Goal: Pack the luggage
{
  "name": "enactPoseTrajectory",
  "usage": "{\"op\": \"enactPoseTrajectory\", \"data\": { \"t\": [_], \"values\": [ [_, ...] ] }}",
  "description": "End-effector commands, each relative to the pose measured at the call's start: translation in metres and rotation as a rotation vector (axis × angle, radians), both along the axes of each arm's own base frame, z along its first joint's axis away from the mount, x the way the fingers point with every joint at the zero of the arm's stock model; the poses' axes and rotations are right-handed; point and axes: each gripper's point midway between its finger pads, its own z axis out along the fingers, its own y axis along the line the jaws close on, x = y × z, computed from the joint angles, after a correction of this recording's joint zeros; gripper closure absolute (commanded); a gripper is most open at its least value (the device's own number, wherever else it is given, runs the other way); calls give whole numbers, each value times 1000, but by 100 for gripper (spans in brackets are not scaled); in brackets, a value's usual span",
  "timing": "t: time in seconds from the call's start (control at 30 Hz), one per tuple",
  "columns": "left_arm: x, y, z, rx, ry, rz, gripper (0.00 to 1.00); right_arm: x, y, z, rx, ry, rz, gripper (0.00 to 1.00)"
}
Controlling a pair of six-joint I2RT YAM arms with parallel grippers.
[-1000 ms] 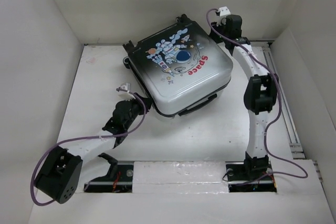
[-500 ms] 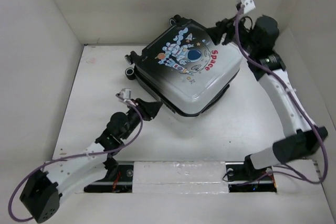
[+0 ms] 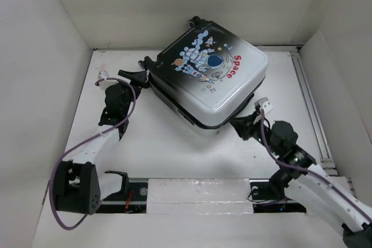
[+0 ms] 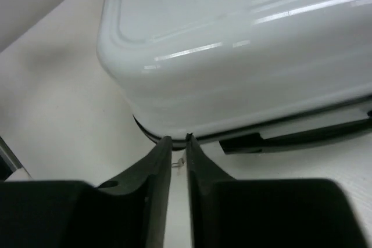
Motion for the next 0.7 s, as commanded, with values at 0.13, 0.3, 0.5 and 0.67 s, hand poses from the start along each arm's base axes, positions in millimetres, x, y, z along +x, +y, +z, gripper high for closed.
{"op": "enactPoseTrajectory", "data": {
  "t": [0.13,0.3,0.5,0.67],
  "values": [
    [43,15,27,-183,-62,-16,13,-11,-2,-30,91,43,-30,63],
    [79,4,30,-144,-19,-100,10,-5,0,-50,32,86,-42,50],
    [118,14,-7,-141,117,-79,10,-4,2,-64,22,86,-31,43],
    [140,16,-17,-150,143,-104,10,-8,17,-68,55,55,61,40]
  ]
}}
